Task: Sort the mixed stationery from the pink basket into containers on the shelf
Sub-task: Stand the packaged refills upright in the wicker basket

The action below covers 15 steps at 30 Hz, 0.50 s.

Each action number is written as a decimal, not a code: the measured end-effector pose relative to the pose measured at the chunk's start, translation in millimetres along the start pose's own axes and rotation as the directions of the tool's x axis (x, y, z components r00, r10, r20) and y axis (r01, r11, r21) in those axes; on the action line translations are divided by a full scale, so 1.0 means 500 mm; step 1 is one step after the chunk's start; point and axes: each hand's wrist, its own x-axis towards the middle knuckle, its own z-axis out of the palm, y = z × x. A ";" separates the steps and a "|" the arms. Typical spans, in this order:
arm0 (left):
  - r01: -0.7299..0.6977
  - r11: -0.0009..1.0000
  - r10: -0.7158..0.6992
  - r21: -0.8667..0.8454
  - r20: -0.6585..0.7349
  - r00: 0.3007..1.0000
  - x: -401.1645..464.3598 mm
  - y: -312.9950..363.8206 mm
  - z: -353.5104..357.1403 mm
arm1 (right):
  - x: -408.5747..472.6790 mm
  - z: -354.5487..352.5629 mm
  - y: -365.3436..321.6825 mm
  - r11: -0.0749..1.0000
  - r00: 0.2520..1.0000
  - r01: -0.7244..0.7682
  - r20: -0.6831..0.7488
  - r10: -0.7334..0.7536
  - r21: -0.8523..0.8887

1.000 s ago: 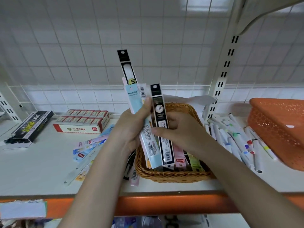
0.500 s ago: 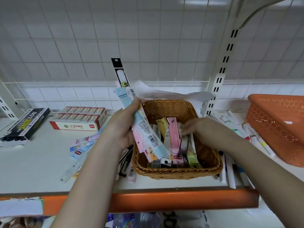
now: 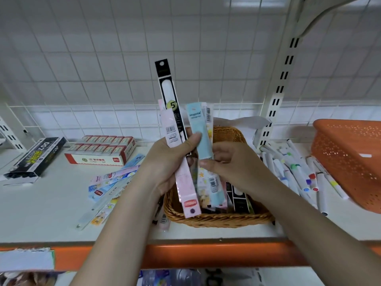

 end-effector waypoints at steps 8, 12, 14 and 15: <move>-0.061 0.998 0.061 0.020 -0.030 0.998 -0.008 0.010 -0.001 | -0.002 -0.004 -0.007 0.998 0.999 0.011 0.035 -0.013 0.057; -0.015 0.999 0.018 0.031 -0.091 0.996 0.002 0.017 -0.012 | 0.011 -0.029 0.007 0.987 0.996 -0.003 -0.091 0.018 0.163; -0.020 0.998 0.026 0.054 -0.116 0.993 0.006 0.026 -0.018 | 0.022 -0.054 0.017 0.984 0.963 0.118 -0.256 -0.081 0.134; -0.028 0.998 0.035 0.053 -0.126 0.991 0.008 0.030 -0.020 | 0.026 -0.067 0.023 0.981 0.941 0.177 -0.306 -0.146 0.077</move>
